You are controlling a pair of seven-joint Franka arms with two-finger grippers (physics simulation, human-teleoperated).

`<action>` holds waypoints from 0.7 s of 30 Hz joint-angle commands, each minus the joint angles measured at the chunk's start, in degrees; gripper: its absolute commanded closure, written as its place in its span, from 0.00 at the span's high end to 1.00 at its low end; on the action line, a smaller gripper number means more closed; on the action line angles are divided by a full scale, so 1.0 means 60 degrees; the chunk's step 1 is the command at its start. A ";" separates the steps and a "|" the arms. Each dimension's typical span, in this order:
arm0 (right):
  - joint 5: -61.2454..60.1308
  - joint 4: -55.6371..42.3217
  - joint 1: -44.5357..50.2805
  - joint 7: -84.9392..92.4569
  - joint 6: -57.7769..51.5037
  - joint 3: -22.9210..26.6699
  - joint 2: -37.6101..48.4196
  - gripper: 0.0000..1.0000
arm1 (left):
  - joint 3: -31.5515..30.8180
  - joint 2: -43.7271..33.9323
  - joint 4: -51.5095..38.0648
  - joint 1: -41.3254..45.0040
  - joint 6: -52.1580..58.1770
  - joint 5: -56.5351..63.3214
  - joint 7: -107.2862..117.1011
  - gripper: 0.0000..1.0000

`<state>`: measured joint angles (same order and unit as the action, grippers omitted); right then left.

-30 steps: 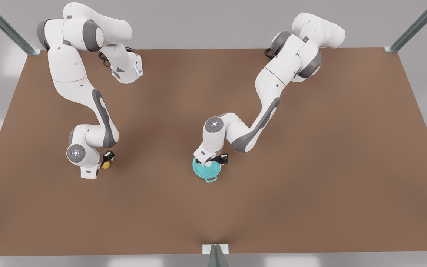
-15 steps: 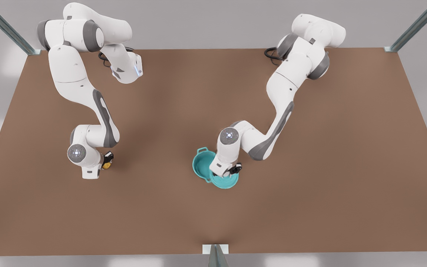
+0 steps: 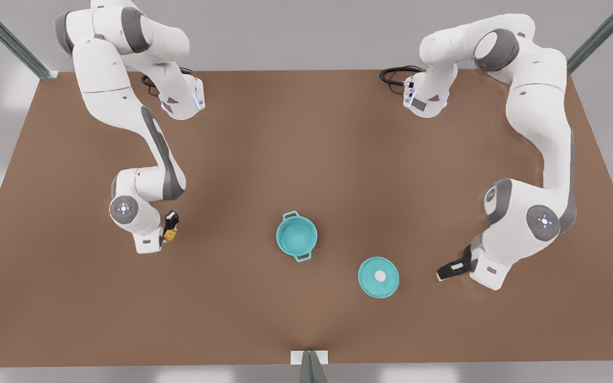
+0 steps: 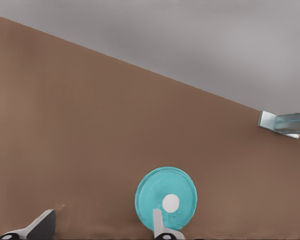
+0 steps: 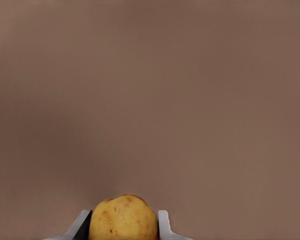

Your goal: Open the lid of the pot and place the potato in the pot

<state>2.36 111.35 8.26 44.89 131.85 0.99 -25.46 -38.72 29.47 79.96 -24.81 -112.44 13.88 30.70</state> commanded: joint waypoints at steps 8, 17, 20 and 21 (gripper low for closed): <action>-0.0452 -0.1331 0.1026 -0.1724 -0.1467 -0.0927 0.0024 0.51 | 0.6174 -0.3384 0.1507 0.4572 0.3776 -0.3118 -0.5189 1.00; -0.2077 -0.3645 0.2491 -0.3716 -0.1452 -0.1132 -0.1499 0.51 | 0.6380 -0.3490 0.1996 0.4178 0.2993 -0.3148 -0.5703 1.00; -0.2502 -0.4728 0.2930 -0.4171 -0.1393 -0.1176 -0.2246 0.51 | 0.6380 -0.3490 0.1996 0.3681 0.2861 -0.3207 -0.5703 1.00; -0.2825 -0.5081 0.3032 -0.4302 -0.1379 -0.1205 -0.2451 0.51 | 0.6380 -0.3490 0.1996 0.3651 0.2847 -0.3221 -0.5703 1.00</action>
<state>-11.67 82.08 25.97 33.24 123.73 -6.10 -39.40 -0.43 8.65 91.96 -2.56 -95.27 -4.89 8.64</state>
